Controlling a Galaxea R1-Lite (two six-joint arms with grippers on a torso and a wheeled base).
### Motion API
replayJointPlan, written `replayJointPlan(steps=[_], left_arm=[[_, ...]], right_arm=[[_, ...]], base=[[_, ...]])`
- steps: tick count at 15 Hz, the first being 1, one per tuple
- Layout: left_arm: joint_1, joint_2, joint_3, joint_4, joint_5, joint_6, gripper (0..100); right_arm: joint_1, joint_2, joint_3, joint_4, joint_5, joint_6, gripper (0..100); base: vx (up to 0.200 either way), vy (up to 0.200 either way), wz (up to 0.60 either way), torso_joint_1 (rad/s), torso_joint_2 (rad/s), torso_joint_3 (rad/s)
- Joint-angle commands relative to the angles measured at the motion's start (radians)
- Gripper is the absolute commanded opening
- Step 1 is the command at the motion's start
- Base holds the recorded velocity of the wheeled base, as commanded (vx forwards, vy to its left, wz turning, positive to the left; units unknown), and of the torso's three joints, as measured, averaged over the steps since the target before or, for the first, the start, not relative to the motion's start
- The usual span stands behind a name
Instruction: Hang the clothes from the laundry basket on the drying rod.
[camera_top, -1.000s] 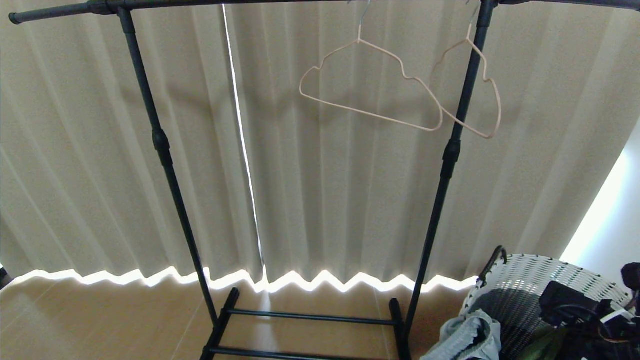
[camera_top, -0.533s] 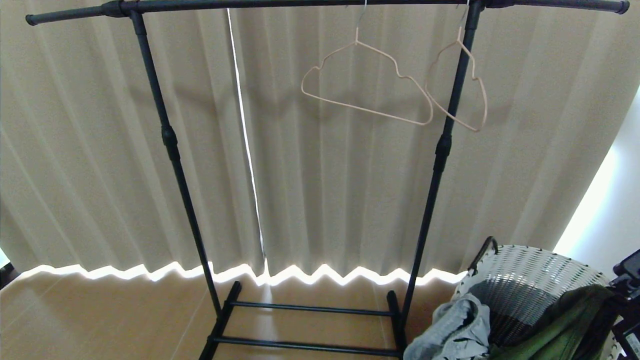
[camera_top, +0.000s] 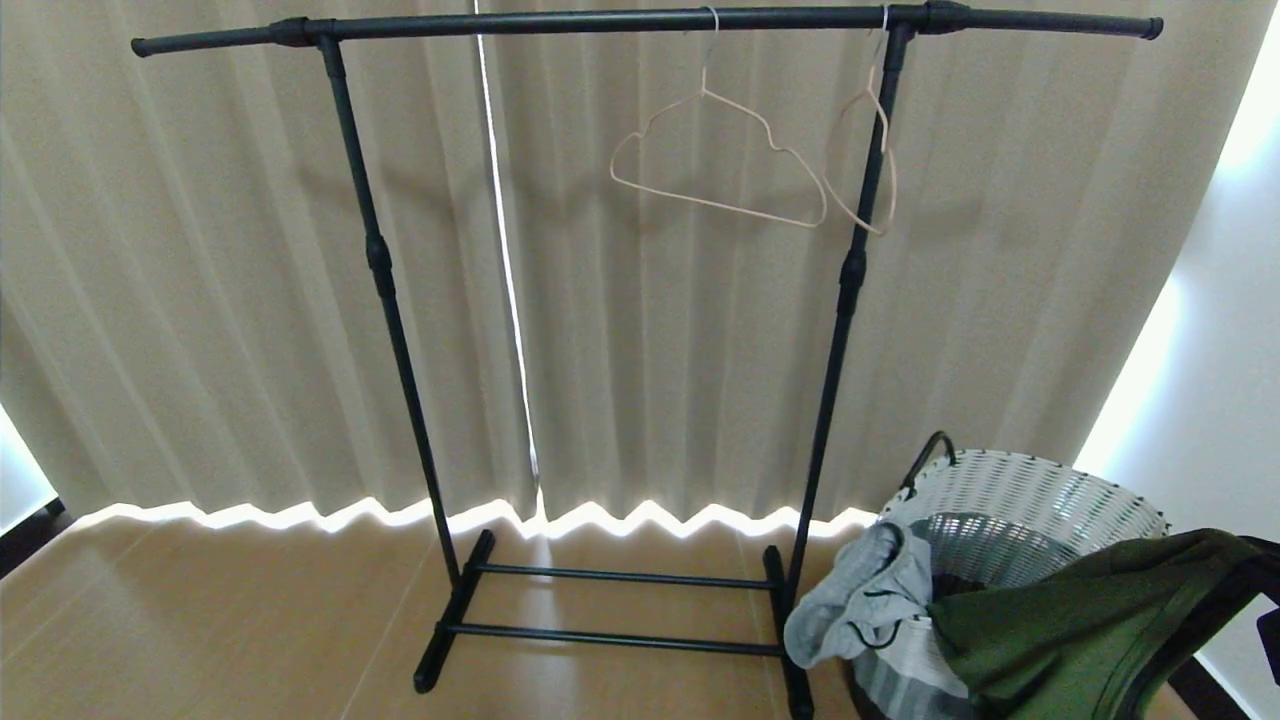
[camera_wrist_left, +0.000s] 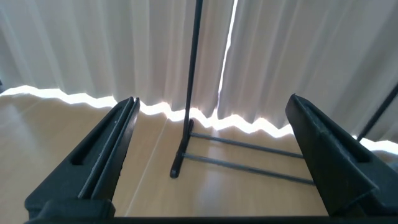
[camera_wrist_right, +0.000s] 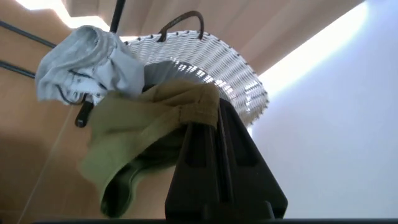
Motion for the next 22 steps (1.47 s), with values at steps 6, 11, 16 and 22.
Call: replayJointPlan(steps=[6, 11, 16, 22], left_arm=[[0.001, 0.0, 0.0, 0.0, 0.001, 0.005, 100], [0.001, 0.001, 0.0, 0.0, -0.019, 0.085, 100], [-0.001, 0.004, -0.077, -0.009, -0.211, 0.105, 100], [-0.033, 0.451, -0.322, -0.043, -0.32, 0.247, 100]], right_arm=[[0.009, -0.014, -0.015, 0.008, 0.019, -0.001, 0], [0.093, -0.014, -0.05, 0.009, 0.037, 0.007, 0], [0.381, -0.031, -0.263, 0.232, 0.034, 0.269, 0], [0.435, -0.02, -0.406, 0.316, 0.036, 0.304, 0]], base=[[0.0, 0.0, 0.0, 0.0, 0.0, 0.0], [0.0, 0.0, 0.0, 0.0, 0.0, 0.0], [0.0, 0.0, 0.0, 0.0, 0.0, 0.0], [0.0, 0.0, 0.0, 0.0, 0.0, 0.0]])
